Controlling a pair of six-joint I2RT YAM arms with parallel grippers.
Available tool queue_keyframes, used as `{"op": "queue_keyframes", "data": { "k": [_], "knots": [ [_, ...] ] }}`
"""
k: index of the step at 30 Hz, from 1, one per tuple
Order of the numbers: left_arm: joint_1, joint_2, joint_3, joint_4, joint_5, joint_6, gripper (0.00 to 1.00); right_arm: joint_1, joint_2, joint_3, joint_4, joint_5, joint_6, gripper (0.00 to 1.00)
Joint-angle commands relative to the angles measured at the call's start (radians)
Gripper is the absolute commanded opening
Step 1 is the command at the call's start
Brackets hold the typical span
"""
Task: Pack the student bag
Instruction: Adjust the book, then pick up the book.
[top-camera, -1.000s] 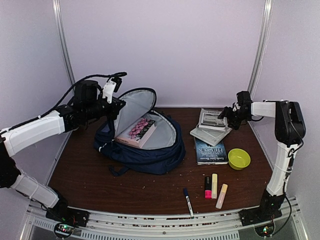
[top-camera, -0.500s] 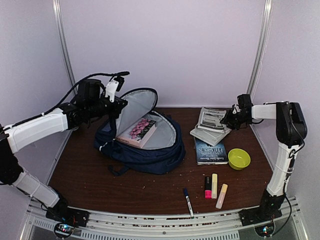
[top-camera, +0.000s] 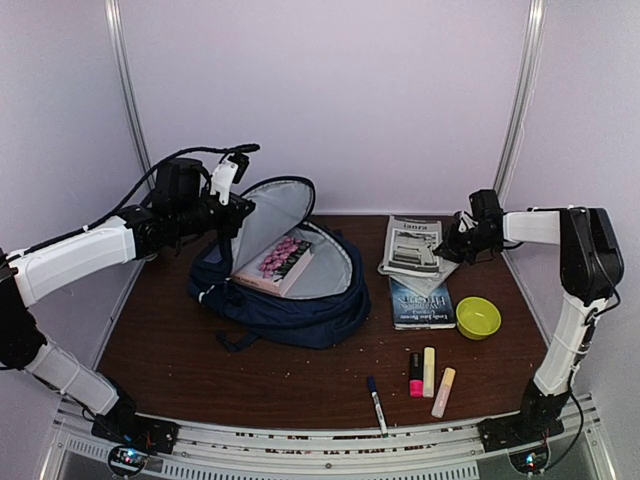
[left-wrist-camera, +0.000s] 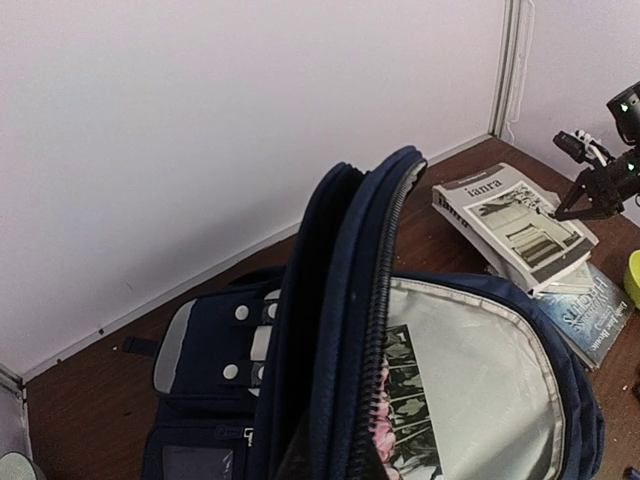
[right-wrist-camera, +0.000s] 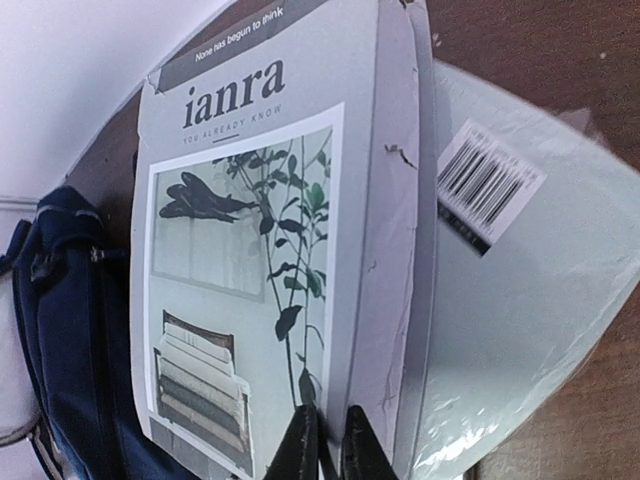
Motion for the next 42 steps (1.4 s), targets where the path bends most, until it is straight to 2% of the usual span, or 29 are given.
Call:
{"op": "queue_keyframes", "data": {
  "k": [1,6,7,9,12,13,14,16,20,24,28,31,33,35,38,42],
  "knots": [
    [0.012,-0.051,0.008,0.153,-0.03,0.019,0.0,0.066,-0.085,-0.038,-0.133,-0.033,-0.084,0.0],
    [0.01,-0.059,0.0,0.157,-0.043,0.03,0.0,0.108,-0.157,-0.111,-0.197,-0.015,-0.12,0.0],
    [0.011,-0.06,-0.001,0.156,-0.043,0.032,0.0,0.112,-0.172,-0.115,-0.223,0.009,-0.132,0.07],
    [0.01,-0.063,-0.004,0.158,-0.043,0.032,0.0,0.113,-0.197,-0.118,-0.273,0.074,-0.151,0.32],
    [0.01,-0.066,-0.009,0.166,-0.04,0.03,0.0,0.113,-0.225,-0.132,-0.299,0.126,-0.157,0.76],
    [0.01,-0.066,-0.009,0.166,-0.038,0.029,0.0,0.113,-0.231,-0.144,-0.294,0.118,-0.15,0.87],
    [0.011,-0.067,-0.009,0.166,-0.037,0.028,0.0,0.113,-0.237,-0.159,-0.278,0.101,-0.139,0.92],
    [0.01,-0.069,-0.013,0.169,-0.037,0.025,0.0,0.113,-0.244,-0.206,-0.213,0.039,-0.105,0.96],
    [0.011,-0.072,-0.019,0.171,-0.035,0.019,0.0,0.119,-0.206,-0.277,-0.062,-0.065,-0.024,0.95],
    [0.011,-0.078,-0.024,0.168,-0.031,0.017,0.0,0.133,-0.144,-0.295,0.059,-0.149,0.043,0.85],
    [0.01,-0.089,-0.032,0.17,-0.031,0.013,0.0,0.135,-0.108,-0.326,0.213,-0.268,0.137,0.82],
    [0.011,-0.094,-0.035,0.171,-0.03,0.008,0.0,0.136,-0.092,-0.343,0.273,-0.293,0.167,0.77],
    [0.011,-0.093,-0.035,0.173,-0.028,0.006,0.0,0.136,-0.086,-0.35,0.287,-0.304,0.172,0.68],
    [0.01,-0.092,-0.031,0.172,-0.02,0.006,0.0,0.136,-0.092,-0.355,0.291,-0.314,0.174,0.54],
    [0.01,-0.095,-0.025,0.164,-0.01,0.014,0.0,0.136,-0.13,-0.341,0.23,-0.292,0.137,0.38],
    [0.01,-0.106,-0.024,0.16,-0.01,0.037,0.0,0.136,-0.199,-0.304,0.096,-0.255,0.058,0.3]
  ]
}}
